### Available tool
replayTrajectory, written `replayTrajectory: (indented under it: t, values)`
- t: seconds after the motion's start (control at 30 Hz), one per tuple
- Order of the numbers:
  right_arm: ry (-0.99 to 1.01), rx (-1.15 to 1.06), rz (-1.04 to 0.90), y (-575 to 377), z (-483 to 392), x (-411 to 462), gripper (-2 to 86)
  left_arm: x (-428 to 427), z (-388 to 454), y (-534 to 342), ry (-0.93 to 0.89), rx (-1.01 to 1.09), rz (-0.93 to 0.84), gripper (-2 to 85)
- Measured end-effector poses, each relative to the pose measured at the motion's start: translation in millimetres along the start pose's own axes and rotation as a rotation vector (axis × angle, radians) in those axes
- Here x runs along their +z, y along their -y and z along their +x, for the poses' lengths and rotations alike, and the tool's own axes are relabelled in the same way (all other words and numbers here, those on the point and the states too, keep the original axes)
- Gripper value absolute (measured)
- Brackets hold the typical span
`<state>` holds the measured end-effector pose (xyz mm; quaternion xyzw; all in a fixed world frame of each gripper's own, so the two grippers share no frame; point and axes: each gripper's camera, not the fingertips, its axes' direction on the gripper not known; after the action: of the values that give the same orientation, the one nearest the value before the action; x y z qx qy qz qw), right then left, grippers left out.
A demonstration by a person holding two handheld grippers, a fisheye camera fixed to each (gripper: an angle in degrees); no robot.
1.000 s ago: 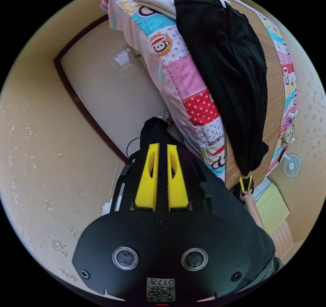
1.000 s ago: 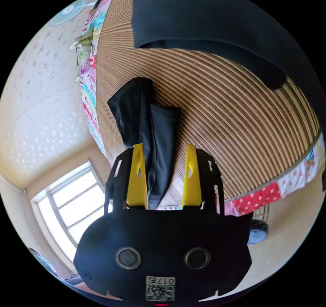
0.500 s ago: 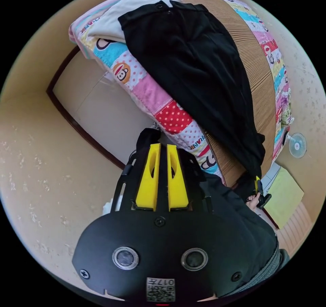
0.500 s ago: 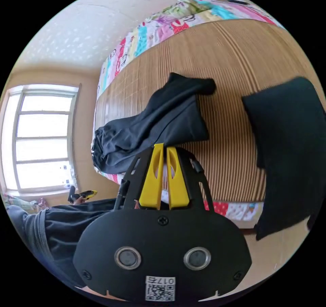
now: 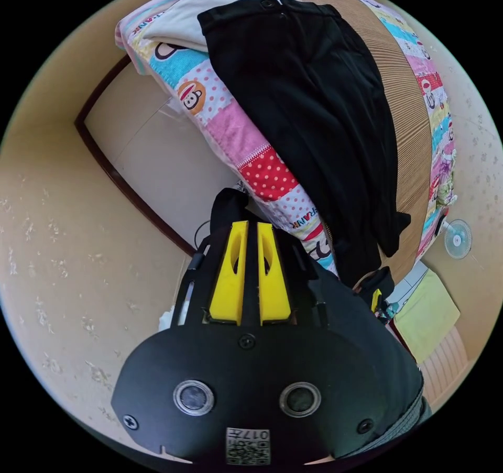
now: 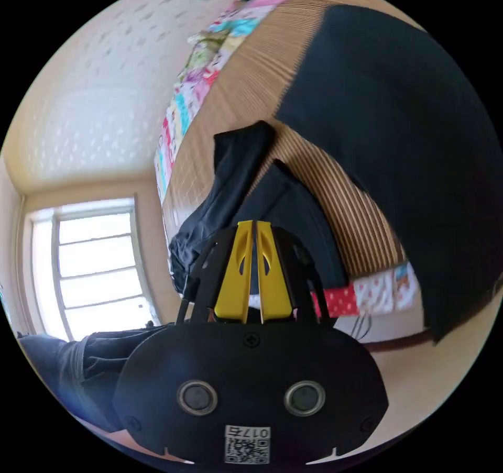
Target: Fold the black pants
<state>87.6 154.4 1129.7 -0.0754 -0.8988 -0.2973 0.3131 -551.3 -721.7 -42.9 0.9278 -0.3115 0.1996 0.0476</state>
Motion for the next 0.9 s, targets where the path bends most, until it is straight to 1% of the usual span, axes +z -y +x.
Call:
replayTrajectory:
  t: [0.07, 0.13, 0.23, 0.33, 0.4, 0.47, 0.5, 0.53, 0.57, 0.6, 0.63, 0.67, 0.7, 0.73, 0.77, 0.83, 0.9]
  values:
    - [-0.079, -0.156, -0.068, 53, -35, 14, 4.7, 2, 3, -7, 0.001, -0.008, 0.008, 4.2]
    - [-0.142, -0.219, -0.110, 95, -55, 25, 7.6, 2, 9, -13, 0.011, -0.001, 0.016, 4.2]
    - [-0.159, -0.222, -0.164, 161, -77, 36, 13.0, 1, 20, -25, 0.050, 0.030, 0.027, 4.3]
    - [-0.210, -0.247, -0.253, 213, -90, 53, 15.2, 1, 29, -41, 0.088, 0.046, 0.042, 4.3]
    - [-0.268, -0.222, -0.327, 237, -83, 68, 15.6, 2, 32, -51, 0.103, 0.049, 0.048, 4.4]
    - [-0.330, -0.132, -0.431, 253, -54, 90, 13.4, 5, 32, -64, 0.124, 0.039, 0.044, 4.5]
    - [-0.326, -0.102, -0.472, 254, -43, 96, 12.3, 6, 31, -68, 0.129, 0.034, 0.041, 4.5]
    - [-0.264, -0.049, -0.558, 252, -23, 109, 8.8, 7, 29, -74, 0.139, 0.018, 0.036, 4.5]
    - [-0.169, -0.042, -0.613, 247, -13, 115, 4.1, 8, 26, -81, 0.145, 0.002, 0.038, 4.5]
    - [-0.111, -0.068, -0.626, 244, -13, 116, 3.7, 9, 25, -84, 0.145, -0.004, 0.040, 4.5]
    - [0.009, -0.133, -0.630, 238, -19, 115, 2.9, 9, 23, -90, 0.146, -0.014, 0.041, 4.4]
    - [0.159, -0.219, -0.654, 229, -34, 111, 2.4, 11, 20, -96, 0.149, -0.029, 0.041, 4.4]
    - [0.257, -0.264, -0.676, 224, -43, 109, 2.2, 11, 19, -98, 0.151, -0.037, 0.040, 4.4]
    - [0.473, -0.343, -0.728, 212, -65, 102, 2.0, 13, 16, -103, 0.150, -0.051, 0.037, 4.4]
    - [0.638, -0.412, -0.776, 202, -89, 91, 1.8, 16, 13, -107, 0.148, -0.066, 0.031, 4.3]
    - [0.788, -0.519, -0.789, 193, -126, 66, 1.6, 20, 11, -110, 0.148, -0.084, 0.020, 4.2]
    - [0.840, -0.593, -0.746, 198, -156, 39, 1.3, 25, 10, -112, 0.152, -0.095, 0.003, 4.2]
